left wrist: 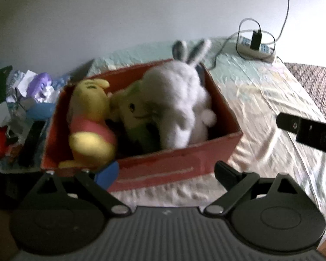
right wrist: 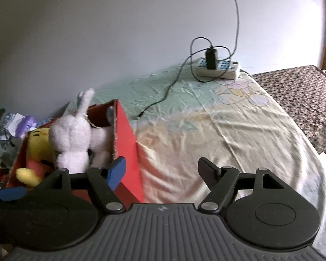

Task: Organize objects
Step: 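Withdraw the open right gripper up and away from the red box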

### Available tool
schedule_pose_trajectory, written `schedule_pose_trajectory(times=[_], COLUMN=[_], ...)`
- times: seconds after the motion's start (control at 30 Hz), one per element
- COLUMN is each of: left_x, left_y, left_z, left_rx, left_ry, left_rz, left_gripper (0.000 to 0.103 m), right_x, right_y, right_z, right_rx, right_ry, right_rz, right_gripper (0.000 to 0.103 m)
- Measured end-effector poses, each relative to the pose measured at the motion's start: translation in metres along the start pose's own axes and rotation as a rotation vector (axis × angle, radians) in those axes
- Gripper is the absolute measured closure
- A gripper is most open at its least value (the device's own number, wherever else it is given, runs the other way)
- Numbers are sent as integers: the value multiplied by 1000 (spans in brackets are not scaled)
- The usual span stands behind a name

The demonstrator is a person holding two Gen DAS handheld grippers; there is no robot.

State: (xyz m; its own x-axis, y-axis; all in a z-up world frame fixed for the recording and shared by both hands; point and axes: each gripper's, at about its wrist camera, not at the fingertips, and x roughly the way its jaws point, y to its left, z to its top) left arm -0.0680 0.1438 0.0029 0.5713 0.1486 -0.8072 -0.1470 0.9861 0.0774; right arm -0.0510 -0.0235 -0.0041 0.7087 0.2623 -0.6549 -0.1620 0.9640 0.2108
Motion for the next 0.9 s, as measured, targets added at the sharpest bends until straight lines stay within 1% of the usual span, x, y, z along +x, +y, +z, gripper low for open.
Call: schedule_pose_trajectory(times=[0.1, 0.3, 0.43, 0.63, 0.77, 0.9], left_x=[7, 14, 18, 24, 27, 32], left_y=[-8, -23, -33, -46, -48, -45], left_z=[-2, -4, -6, -7, -6, -5], left_rx=[7, 26, 46, 77, 81, 69], left_ry=[35, 72, 84, 103, 107, 119], left_rz=[-2, -14, -20, -33, -35, -36], left_gripper=[7, 7, 7, 7, 7, 7], right_x=[0, 2, 6, 12, 14, 19], right_y=[-5, -15, -21, -26, -27, -21], right_z=[-2, -5, -7, -6, -5, -6], right_rx=[0, -3, -3, -6, -15, -45], right_ry=[9, 38, 56, 79, 86, 110], right_rz=[-36, -94, -125, -154, -172, -193], right_gripper=[24, 19, 17, 17, 15, 14])
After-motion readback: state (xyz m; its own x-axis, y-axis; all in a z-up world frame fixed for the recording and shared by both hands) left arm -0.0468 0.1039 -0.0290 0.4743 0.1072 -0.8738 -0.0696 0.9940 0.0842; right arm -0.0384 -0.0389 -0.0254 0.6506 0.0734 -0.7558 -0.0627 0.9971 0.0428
